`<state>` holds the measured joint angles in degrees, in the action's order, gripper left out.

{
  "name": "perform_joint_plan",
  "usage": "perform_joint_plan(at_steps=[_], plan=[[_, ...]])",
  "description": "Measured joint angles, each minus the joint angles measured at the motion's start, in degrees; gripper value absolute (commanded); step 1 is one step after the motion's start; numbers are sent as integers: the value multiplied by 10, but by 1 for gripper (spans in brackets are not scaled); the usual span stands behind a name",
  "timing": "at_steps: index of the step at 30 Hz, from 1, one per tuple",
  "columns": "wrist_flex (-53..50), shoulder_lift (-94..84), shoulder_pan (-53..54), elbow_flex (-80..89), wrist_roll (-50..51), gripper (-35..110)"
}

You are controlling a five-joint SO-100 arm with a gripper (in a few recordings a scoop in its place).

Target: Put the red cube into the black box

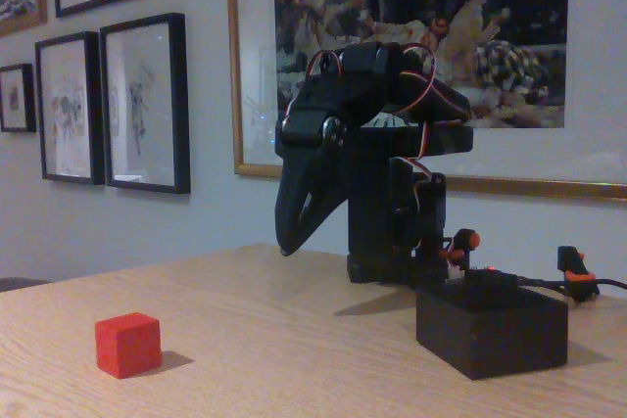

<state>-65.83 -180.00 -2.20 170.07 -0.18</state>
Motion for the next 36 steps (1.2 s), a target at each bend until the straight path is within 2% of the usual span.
perform_joint_plan(at_steps=[7, 12, 16, 25, 36], plan=[[-39, -58, -15, 11, -5, -21], [-39, -69, -15, 11, -5, -7], [-22, -56, -6, 6, -5, -7], [47, 197, 23, -133, -3, -6], [80, 512, 17, -362, -23, 13]])
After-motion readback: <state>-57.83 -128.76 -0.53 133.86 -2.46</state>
